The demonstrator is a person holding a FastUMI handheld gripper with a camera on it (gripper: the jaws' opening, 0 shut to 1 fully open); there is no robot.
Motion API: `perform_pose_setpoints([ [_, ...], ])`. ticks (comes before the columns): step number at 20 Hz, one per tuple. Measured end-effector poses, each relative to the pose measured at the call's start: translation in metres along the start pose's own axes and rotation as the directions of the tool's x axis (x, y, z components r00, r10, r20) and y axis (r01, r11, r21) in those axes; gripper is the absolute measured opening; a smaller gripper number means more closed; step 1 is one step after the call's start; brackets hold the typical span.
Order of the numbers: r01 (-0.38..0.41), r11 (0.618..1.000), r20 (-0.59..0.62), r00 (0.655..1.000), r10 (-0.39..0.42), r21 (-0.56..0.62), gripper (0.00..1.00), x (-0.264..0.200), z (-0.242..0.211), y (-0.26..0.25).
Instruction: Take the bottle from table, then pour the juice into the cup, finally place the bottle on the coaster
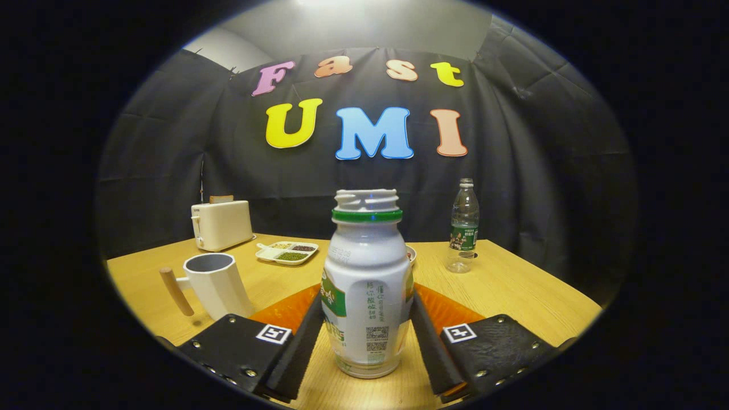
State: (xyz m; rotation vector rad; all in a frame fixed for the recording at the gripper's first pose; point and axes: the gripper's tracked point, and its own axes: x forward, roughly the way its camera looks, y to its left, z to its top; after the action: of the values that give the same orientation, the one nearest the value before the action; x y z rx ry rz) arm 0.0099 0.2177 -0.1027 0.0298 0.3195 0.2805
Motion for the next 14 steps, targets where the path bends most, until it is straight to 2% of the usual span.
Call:
perform_pose_setpoints([
  [2, 0.019, 1.000, -0.011, 1.000, -0.019, -0.001, 0.79, -0.002, -0.001, -0.001],
  [5, 0.005, 0.999, -0.001, 1.000, -0.005, -0.035, 0.75, -0.001, 0.001, 0.005],
  [9, 0.044, 0.987, 0.034, 0.999, -0.039, -0.153, 0.74, 0.001, 0.011, 0.007],
  [12, 0.078, 0.956, 0.072, 0.996, -0.060, -0.284, 0.74, 0.003, 0.029, 0.016],
  [14, 0.103, 0.917, 0.095, 0.993, -0.071, -0.386, 0.74, 0.006, 0.039, 0.023],
])
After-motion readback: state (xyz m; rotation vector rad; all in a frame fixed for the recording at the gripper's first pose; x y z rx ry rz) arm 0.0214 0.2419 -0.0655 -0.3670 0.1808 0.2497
